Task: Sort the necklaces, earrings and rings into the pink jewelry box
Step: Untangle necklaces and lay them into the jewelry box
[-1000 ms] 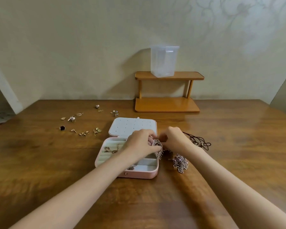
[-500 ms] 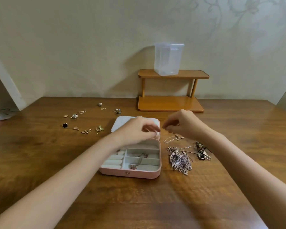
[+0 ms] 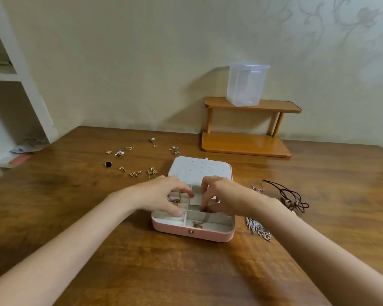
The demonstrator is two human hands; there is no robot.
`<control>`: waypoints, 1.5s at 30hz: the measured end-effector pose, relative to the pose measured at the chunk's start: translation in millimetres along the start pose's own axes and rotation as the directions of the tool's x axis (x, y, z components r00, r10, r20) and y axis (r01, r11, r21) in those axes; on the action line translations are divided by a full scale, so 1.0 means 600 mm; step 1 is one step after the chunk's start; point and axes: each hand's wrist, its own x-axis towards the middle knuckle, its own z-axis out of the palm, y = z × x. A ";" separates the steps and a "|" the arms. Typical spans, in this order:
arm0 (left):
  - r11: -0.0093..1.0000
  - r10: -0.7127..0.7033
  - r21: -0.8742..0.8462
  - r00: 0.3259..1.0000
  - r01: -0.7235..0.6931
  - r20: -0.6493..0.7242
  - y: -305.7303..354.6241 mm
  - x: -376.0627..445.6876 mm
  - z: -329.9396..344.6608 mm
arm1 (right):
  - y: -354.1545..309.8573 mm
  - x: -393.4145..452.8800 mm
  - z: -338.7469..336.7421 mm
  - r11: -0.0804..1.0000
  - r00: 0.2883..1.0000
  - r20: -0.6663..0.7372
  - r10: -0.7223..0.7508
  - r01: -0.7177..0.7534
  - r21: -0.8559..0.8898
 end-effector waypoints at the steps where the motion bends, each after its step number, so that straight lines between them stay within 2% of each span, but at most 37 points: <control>1: 1.000 -0.003 0.010 1.000 0.003 -0.014 -0.003 0.002 0.000 | 0.000 0.005 0.002 1.000 1.000 -0.016 -0.009 0.009 -0.017; 4: 0.999 -0.006 0.040 0.996 0.010 -0.093 -0.013 0.006 -0.004 | 0.000 0.021 0.008 0.986 0.996 -0.054 -0.064 0.055 -0.155; 7: 0.997 -0.006 -0.079 0.989 -0.006 -0.145 -0.029 0.002 -0.013 | -0.001 0.029 -0.002 0.993 0.995 -0.093 -0.039 0.029 -0.116; 9: 0.998 0.005 -0.059 0.979 -0.018 -0.205 -0.038 -0.001 -0.017 | 0.002 0.026 -0.028 0.999 0.978 -0.203 0.046 -0.042 0.023; 11: 0.998 0.030 0.064 0.968 -0.014 -0.250 -0.037 -0.001 -0.015 | 0.006 0.015 -0.064 0.958 0.924 -0.335 0.187 -0.096 0.269; 13: 0.982 0.048 0.190 0.958 0.007 -0.284 -0.030 0.002 -0.009 | 0.006 0.002 -0.098 0.814 0.865 -0.389 0.318 -0.038 0.580; 15: 0.974 0.058 0.225 0.946 0.016 -0.319 -0.029 0.003 -0.005 | 0.008 -0.009 -0.124 0.625 0.821 -0.410 0.397 0.086 0.776; 17: 0.980 0.040 0.195 0.944 0.026 -0.329 -0.033 0.002 -0.004 | 0.013 -0.016 -0.142 0.541 0.778 -0.441 0.448 0.157 0.826; 20: 0.990 -0.020 0.126 0.954 0.060 -0.300 -0.036 0.005 -0.008 | 0.029 -0.019 -0.159 0.500 0.673 -0.491 0.552 0.204 0.842; 22: 0.998 -0.064 -0.013 0.944 0.063 -0.322 -0.030 0.008 -0.019 | 0.040 -0.023 -0.173 0.458 0.619 -0.501 0.604 0.245 0.855; 25: 0.971 -0.086 -0.240 0.922 -0.008 -0.376 -0.014 0.011 -0.047 | 0.057 -0.034 -0.194 0.392 0.566 -0.493 0.661 0.301 0.869; 28: 0.897 -0.072 -0.428 0.916 -0.113 -0.394 0.017 0.016 -0.067 | 0.073 -0.041 -0.200 0.439 0.530 -0.490 0.692 0.230 0.868; 31: 0.805 -0.051 -0.559 0.916 -0.198 -0.399 0.056 0.030 -0.076 | 0.096 -0.042 -0.174 0.535 0.553 -0.451 0.701 0.012 0.845; 34: 0.689 -0.014 -0.676 0.927 -0.262 -0.374 0.097 0.054 -0.073 | 0.119 -0.049 -0.134 0.660 0.570 -0.454 0.685 -0.222 0.718; 38: 0.562 0.030 -0.771 0.939 -0.299 -0.342 0.154 0.095 -0.061 | 0.136 -0.063 -0.097 0.740 0.691 -0.295 0.660 -0.528 0.417; 40: 0.523 0.049 -0.789 0.936 -0.322 -0.349 0.181 0.111 -0.061 | 0.135 -0.068 -0.096 0.755 0.690 -0.317 0.651 -0.545 0.365; 43: 0.440 0.060 -0.828 0.931 -0.348 -0.360 0.209 0.127 -0.067 | 0.124 -0.074 -0.108 0.795 0.706 -0.374 0.601 -0.483 0.367; 45: 0.440 0.053 -0.826 0.929 -0.351 -0.366 0.216 0.135 -0.071 | 0.118 -0.075 -0.117 0.799 0.719 -0.375 0.586 -0.435 0.415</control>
